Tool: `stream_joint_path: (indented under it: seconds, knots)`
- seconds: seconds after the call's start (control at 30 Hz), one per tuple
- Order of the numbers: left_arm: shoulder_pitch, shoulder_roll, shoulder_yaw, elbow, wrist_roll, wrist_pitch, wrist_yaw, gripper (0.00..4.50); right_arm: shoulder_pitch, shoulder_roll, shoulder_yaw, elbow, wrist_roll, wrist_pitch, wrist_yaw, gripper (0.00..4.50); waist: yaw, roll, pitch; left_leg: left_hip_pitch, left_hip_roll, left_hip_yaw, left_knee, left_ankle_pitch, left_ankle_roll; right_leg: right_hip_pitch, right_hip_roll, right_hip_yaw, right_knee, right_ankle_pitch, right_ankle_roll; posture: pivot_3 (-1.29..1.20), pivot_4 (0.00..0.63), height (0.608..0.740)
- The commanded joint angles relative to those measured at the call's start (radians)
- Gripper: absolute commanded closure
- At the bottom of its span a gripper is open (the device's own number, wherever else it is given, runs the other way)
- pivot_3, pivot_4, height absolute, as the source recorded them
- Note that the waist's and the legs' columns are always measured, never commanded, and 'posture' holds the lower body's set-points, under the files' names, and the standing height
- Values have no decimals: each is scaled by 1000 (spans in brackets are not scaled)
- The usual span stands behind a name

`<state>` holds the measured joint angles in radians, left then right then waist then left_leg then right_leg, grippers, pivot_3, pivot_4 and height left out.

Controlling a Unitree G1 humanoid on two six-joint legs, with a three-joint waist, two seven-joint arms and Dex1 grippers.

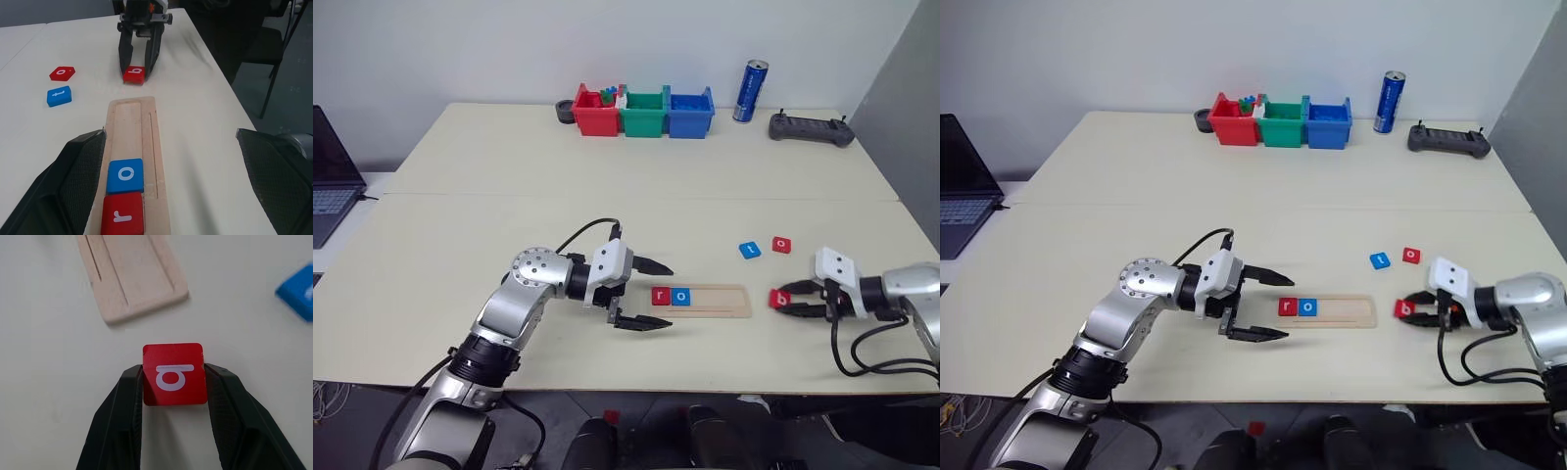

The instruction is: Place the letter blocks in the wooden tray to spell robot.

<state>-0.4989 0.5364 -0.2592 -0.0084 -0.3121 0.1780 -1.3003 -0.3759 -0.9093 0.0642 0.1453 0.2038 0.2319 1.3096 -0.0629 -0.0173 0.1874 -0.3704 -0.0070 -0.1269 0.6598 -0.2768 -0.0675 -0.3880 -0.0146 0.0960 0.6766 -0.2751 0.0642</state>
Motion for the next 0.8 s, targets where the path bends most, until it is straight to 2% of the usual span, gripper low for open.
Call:
stream_joint_path:
  seconds: [0.03, 0.43, 0.8]
  knots:
    - [31, 42, 51, -21, -7, -34, -2, 0, -69, 39, 23, -88, 29, 50, -1, 3042, -2, 0, 0, 0, 0, 0, 0, 0, 0, 0, 0, 0, 0, 0, 0, 0, 150, 740]
    - [122, 79, 88, -91, -13, -13, 49, 0, -186, 180, 155, 22, -58, -24, -8, 3042, 15, 0, 0, -5, -2, -5, 0, 0, 0, -1, -3, -6, -3, 0, -1, 0, 150, 740]
    - [121, 71, 80, -91, -5, -20, 65, 0, -180, 202, 197, 30, -77, -55, 20, 3042, 11, 1, 1, -5, -2, -6, 0, 0, 0, -2, -3, -7, -3, 0, -1, 0, 150, 740]
